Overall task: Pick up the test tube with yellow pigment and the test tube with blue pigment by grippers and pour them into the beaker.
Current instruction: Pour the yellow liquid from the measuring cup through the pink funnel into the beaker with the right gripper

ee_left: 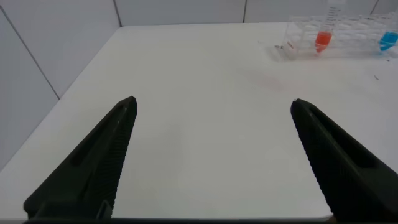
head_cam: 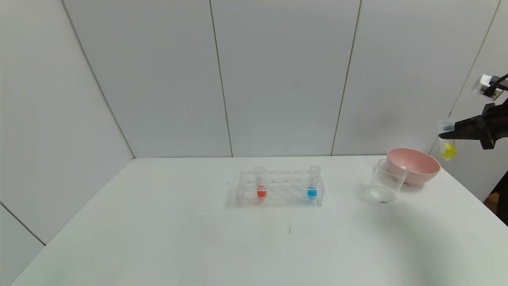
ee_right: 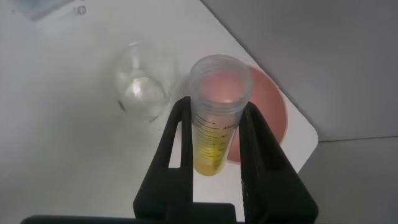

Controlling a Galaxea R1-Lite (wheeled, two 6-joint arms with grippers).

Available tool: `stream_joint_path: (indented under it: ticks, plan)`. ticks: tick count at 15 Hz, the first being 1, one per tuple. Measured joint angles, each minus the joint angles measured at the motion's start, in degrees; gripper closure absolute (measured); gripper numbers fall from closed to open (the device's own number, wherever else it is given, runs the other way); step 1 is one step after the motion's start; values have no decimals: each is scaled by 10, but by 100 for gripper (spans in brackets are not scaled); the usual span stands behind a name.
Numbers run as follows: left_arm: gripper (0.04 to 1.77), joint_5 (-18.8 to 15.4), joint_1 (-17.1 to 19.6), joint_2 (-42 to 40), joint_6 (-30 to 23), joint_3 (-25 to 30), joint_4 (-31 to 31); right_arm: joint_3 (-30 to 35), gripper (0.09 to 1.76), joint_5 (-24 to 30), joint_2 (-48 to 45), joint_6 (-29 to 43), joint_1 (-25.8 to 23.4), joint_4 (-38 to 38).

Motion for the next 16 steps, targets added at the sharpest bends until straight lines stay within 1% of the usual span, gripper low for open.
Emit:
stream_joint_path:
  ticks: [2,5,6,8,9,12,16]
  plan:
    - [5,0,0,0,0,0,0,-11,135,-22,24,-12,17,5]
    - [5,0,0,0,0,0,0,-14,135,-54,36,-42,33,36]
    - [5,0,0,0,0,0,0,-15,135,-73,37,-50,38,36]
    - [5,0,0,0,0,0,0,-15,135,-140,34,-61,50,35]
    - [5,0,0,0,0,0,0,-15,135,-157,30,-64,58,36]
    - [5,0,0,0,0,0,0,-15,135,-166,25,-64,83,33]
    - [5,0,0,0,0,0,0,-15,135,-233,23,-64,115,30]
